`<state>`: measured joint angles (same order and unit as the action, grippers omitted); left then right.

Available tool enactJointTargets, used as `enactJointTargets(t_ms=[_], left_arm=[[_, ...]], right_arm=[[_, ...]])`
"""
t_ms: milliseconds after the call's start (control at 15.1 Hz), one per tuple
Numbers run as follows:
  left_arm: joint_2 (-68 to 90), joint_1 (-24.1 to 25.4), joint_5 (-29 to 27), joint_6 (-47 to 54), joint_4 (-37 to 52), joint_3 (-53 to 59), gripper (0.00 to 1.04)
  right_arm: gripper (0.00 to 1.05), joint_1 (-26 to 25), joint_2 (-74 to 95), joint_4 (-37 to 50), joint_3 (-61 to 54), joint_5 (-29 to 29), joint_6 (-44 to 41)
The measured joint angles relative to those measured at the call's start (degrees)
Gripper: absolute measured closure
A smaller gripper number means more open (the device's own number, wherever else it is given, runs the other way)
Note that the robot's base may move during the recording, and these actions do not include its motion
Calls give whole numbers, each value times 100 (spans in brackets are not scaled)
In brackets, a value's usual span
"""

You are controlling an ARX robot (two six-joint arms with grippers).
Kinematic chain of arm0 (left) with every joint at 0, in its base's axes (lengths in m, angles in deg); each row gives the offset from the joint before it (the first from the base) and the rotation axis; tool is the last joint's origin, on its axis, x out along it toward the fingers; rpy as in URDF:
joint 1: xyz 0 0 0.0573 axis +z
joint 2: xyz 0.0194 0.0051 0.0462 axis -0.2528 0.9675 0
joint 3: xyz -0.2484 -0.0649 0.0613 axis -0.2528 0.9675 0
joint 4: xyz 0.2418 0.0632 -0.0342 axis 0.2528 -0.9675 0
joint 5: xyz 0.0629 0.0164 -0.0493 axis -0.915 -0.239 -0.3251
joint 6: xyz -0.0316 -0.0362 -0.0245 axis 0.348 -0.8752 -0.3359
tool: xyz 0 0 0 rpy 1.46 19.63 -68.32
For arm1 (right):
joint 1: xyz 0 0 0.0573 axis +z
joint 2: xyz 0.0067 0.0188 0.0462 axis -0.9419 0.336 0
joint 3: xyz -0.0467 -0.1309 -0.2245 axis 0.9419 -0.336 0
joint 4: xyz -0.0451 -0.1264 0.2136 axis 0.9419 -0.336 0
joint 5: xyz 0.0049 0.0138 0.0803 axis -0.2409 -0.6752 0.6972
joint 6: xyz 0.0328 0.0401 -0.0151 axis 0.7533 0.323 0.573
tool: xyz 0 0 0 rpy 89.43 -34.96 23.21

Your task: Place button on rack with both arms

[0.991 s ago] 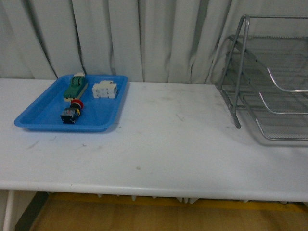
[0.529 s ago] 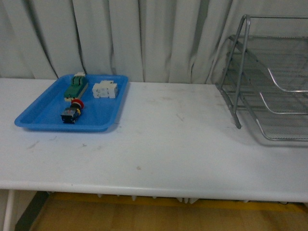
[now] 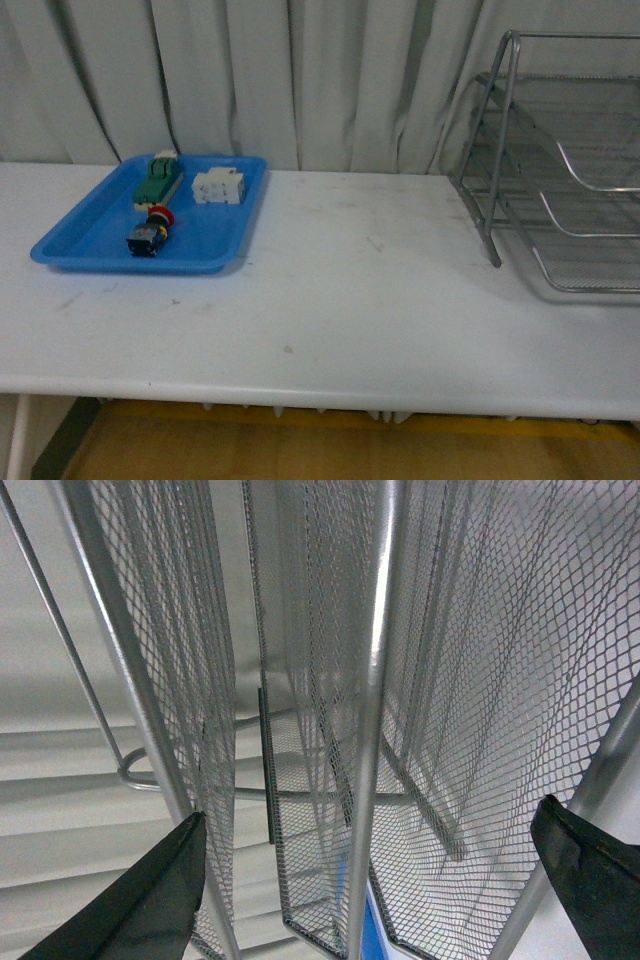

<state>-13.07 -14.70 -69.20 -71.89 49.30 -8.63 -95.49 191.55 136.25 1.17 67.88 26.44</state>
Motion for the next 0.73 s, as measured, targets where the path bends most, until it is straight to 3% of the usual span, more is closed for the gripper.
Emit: enactJointTargets(t_ms=[727], left_arm=[[0, 0, 0, 0, 0, 0, 7]], right_arm=[[6, 37, 273, -46, 623, 85, -354]])
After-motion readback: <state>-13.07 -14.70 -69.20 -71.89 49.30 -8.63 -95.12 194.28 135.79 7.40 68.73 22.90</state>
